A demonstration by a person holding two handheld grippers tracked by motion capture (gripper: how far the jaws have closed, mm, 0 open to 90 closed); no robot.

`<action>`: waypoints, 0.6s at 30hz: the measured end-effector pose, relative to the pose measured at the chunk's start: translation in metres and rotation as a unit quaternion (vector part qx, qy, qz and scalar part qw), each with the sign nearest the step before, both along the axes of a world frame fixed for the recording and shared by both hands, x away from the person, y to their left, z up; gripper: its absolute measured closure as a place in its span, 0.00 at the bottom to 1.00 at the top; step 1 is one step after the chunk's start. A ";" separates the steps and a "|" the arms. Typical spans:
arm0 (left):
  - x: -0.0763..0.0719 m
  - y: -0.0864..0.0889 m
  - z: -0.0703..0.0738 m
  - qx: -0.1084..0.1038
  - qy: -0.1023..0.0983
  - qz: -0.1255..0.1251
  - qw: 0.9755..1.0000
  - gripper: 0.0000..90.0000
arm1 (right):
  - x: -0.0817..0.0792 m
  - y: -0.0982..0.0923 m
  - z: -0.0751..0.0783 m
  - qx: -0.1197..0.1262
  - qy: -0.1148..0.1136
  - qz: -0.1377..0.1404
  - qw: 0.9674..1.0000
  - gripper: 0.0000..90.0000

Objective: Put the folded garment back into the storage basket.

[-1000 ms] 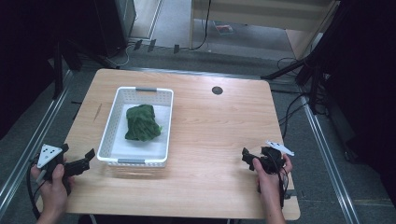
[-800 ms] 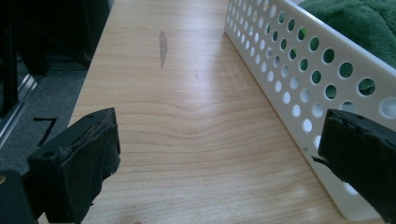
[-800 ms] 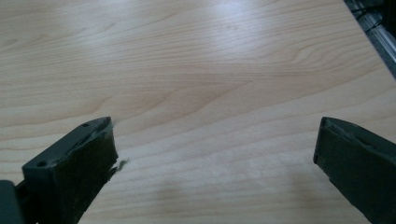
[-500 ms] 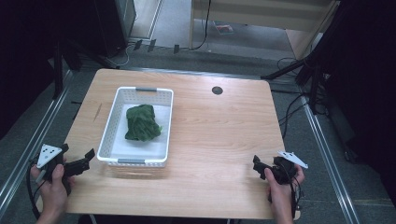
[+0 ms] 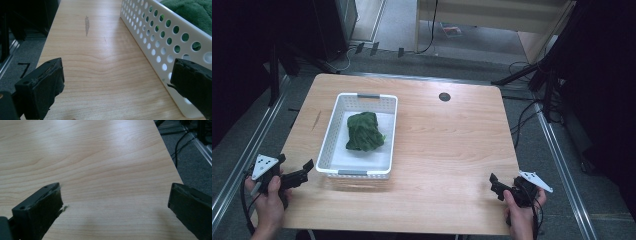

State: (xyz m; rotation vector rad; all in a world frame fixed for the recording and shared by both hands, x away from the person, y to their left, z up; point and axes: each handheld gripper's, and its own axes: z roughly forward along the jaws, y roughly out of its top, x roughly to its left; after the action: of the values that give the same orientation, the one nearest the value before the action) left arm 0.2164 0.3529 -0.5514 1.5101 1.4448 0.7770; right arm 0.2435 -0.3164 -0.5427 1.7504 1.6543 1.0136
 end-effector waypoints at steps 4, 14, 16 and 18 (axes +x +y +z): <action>0.000 0.000 0.000 0.001 0.001 -0.001 1.000 0.00 | 0.000 0.004 -0.001 -0.014 -0.006 0.002 1.000 0.00; 0.000 0.000 0.000 0.002 0.002 -0.002 1.000 0.00 | 0.001 0.005 -0.002 -0.014 -0.005 0.004 1.000 0.00; 0.000 0.000 0.000 0.004 0.003 -0.003 1.000 0.00 | 0.001 0.005 -0.002 -0.014 -0.005 0.005 1.000 0.00; 0.000 -0.001 0.000 0.004 0.002 -0.002 1.000 0.00 | 0.001 0.005 -0.002 -0.014 -0.005 0.005 1.000 0.00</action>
State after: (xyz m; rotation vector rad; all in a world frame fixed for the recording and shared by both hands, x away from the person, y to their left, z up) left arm 0.2166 0.3523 -0.5512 1.5213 1.4429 0.7768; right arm 0.2448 -0.3110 -0.5450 1.7168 1.6648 0.9973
